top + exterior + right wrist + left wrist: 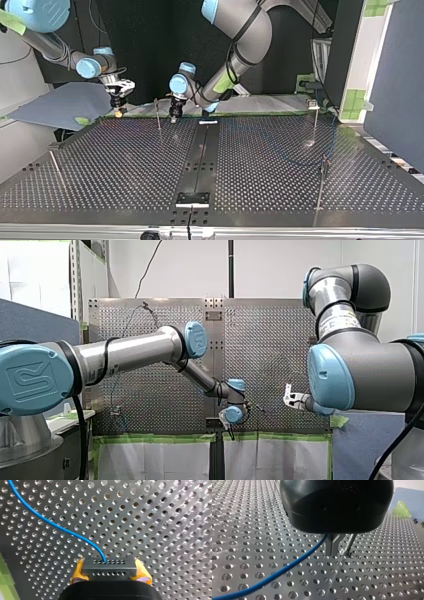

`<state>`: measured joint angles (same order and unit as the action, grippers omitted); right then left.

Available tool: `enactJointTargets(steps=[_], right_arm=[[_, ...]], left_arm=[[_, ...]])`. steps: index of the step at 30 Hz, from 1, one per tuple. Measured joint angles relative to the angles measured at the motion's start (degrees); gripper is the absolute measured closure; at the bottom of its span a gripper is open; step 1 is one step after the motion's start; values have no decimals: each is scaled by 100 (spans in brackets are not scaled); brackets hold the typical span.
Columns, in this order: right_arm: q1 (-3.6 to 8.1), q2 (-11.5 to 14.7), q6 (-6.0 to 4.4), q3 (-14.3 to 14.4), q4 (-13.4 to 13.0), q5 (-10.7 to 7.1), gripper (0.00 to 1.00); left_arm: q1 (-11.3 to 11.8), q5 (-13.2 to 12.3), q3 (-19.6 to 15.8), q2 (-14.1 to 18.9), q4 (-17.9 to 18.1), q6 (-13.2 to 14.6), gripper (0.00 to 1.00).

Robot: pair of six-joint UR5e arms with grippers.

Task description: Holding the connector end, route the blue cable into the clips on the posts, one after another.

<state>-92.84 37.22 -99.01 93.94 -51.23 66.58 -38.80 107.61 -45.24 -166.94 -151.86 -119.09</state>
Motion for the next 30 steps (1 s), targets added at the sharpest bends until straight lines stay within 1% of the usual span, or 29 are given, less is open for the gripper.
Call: enactJointTargets(steps=[4,12,15,18,19,20,22,23,25,26,27,30], right_arm=[[-8,-96,2,-47,-18,-14,100],[-14,-148,-24,-159,7,-26,100],[-24,-212,-49,-239,43,-26,100],[-34,-320,-37,-350,136,-28,100],[-39,-360,-20,-396,185,-28,100],[-41,-384,-4,-424,222,-29,100],[-44,-421,25,-473,286,-29,100],[-44,-431,31,-489,304,-29,100],[-45,-443,36,-513,330,-30,100],[-45,-447,38,-520,340,-30,100],[-45,-449,40,-525,348,-30,100],[-46,-453,50,-533,367,-30,100]], left_arm=[[13,6,1,0,-8,1,100],[66,19,4,1,-4,6,100],[70,32,5,1,-3,8,100],[78,44,4,2,-3,19,100],[81,43,3,2,-2,23,95],[84,41,3,2,-2,28,95],[87,32,3,3,-1,39,77],[88,13,3,2,-3,49,77],[88,-29,3,3,-8,60,55],[89,-65,2,2,-28,68,55],[89,-89,2,3,-53,78,51],[90,-130,4,5,-163,147,51]])
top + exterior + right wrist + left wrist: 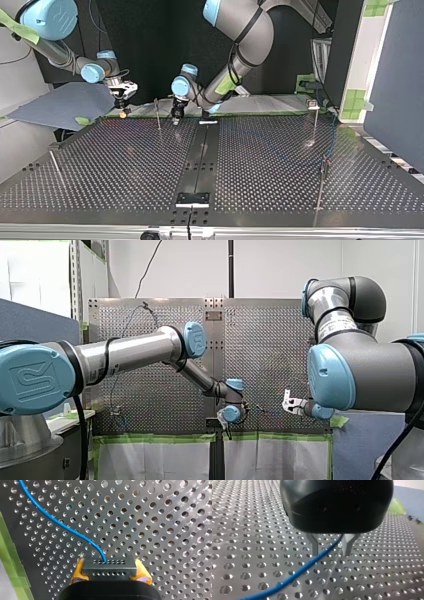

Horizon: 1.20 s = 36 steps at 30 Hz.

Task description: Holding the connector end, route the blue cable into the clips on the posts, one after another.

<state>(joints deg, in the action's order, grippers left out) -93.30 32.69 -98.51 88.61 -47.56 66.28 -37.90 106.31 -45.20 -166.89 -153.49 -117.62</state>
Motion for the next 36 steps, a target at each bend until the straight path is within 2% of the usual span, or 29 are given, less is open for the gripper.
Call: enactJointTargets(steps=[3,4,5,6,7,8,9,13,20,22,30,36], right_arm=[[-1,-1,4,-2,1,0,100],[-1,-2,4,-2,2,0,100],[-2,-2,5,-2,2,0,100],[-2,-2,5,-3,1,0,100],[0,-2,5,-3,1,0,100],[2,-3,5,-2,1,-3,100],[6,-2,6,-3,1,-6,100],[3,-6,11,-2,3,-21,100],[3,-11,-1,-1,9,-25,100],[16,-11,-2,-2,13,-20,100],[45,-11,-2,-1,112,44,100],[67,-17,-3,2,161,76,100]], left_arm=[[6,-30,-1,3,-111,107,45],[6,-49,-1,2,-130,132,34],[6,-88,0,0,-148,169,34],[7,-127,0,-1,-159,198,23],[7,-164,0,1,-172,223,5],[10,-206,-1,2,-195,248,5],[13,-232,-2,3,-216,256,0],[22,-365,-2,3,-277,188,0],[48,-738,-2,27,-498,-168,0],[61,-834,-2,65,-584,-198,0],[-12,-1226,-140,257,-1035,134,0],[-116,-1280,-444,529,-1359,455,0]])
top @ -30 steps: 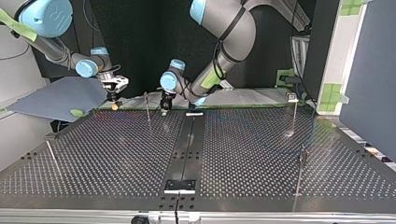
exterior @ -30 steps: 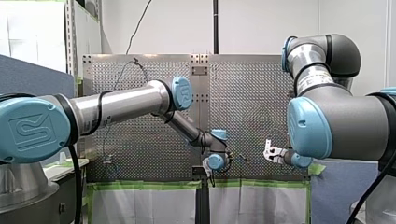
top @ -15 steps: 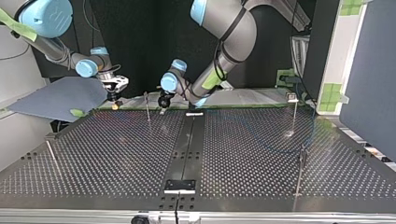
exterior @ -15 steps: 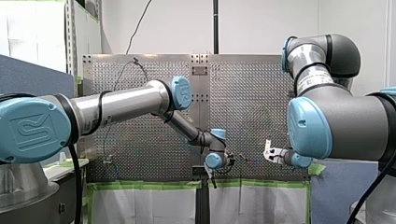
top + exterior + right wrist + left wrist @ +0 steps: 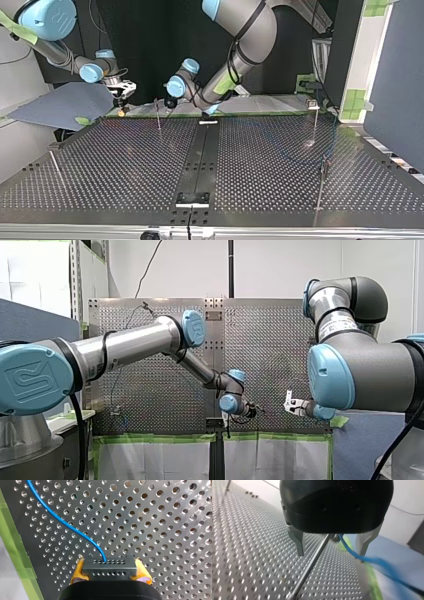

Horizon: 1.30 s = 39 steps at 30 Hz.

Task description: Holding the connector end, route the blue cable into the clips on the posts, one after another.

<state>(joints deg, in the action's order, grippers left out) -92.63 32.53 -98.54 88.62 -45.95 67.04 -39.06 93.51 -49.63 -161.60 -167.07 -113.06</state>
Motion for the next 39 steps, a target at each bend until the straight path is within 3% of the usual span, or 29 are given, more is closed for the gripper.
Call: enactJointTargets(steps=[5,13,22,27,39], right_arm=[[4,-3,-2,1,27,7,100],[4,-55,-9,2,45,10,100],[42,-64,-9,2,81,12,100],[59,-64,-9,2,91,9,100],[82,-64,-9,3,96,-17,100]], left_arm=[[-124,-8,-258,254,-170,219,0],[-399,6,-639,516,-102,266,0],[-562,333,-1104,555,-49,299,0],[-577,610,-1164,553,180,415,0],[-660,917,-1169,550,826,631,0]])
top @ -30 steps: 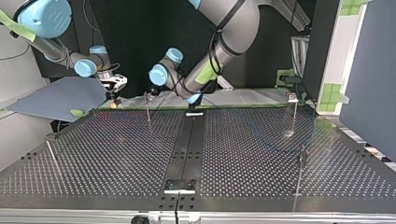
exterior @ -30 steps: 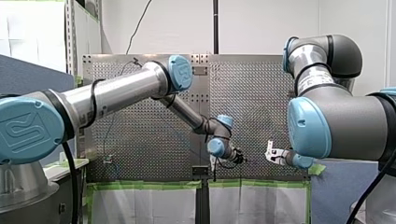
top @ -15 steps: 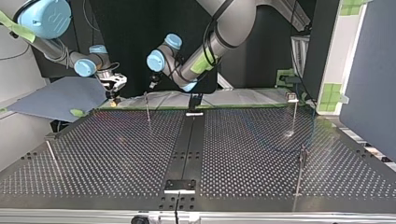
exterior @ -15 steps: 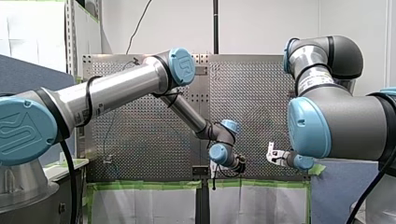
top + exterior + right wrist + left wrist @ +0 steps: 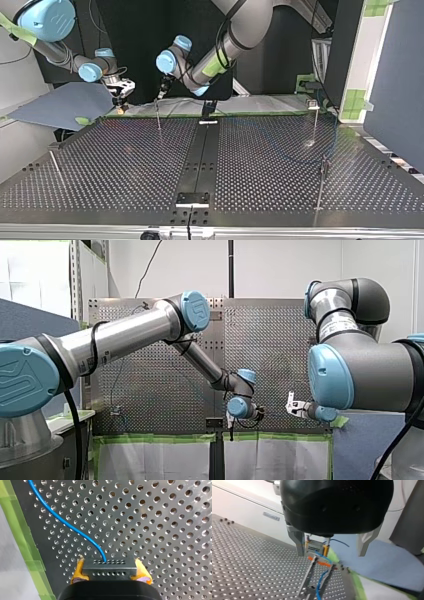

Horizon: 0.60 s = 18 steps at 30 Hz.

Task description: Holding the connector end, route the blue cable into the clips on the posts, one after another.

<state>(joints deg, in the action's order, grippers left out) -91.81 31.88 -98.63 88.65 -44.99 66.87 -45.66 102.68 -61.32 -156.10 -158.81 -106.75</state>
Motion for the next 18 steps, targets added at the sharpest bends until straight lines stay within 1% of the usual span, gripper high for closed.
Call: enactJointTargets(steps=[5,8,18], right_arm=[[1,0,0,0,-2,-5,100],[-2,0,0,0,-6,-6,100],[-3,0,-9,1,-20,-30,100]], left_arm=[[-17,71,0,-3,265,-16,0],[-32,78,0,-7,337,-65,0],[-66,134,0,-10,368,-292,0]])
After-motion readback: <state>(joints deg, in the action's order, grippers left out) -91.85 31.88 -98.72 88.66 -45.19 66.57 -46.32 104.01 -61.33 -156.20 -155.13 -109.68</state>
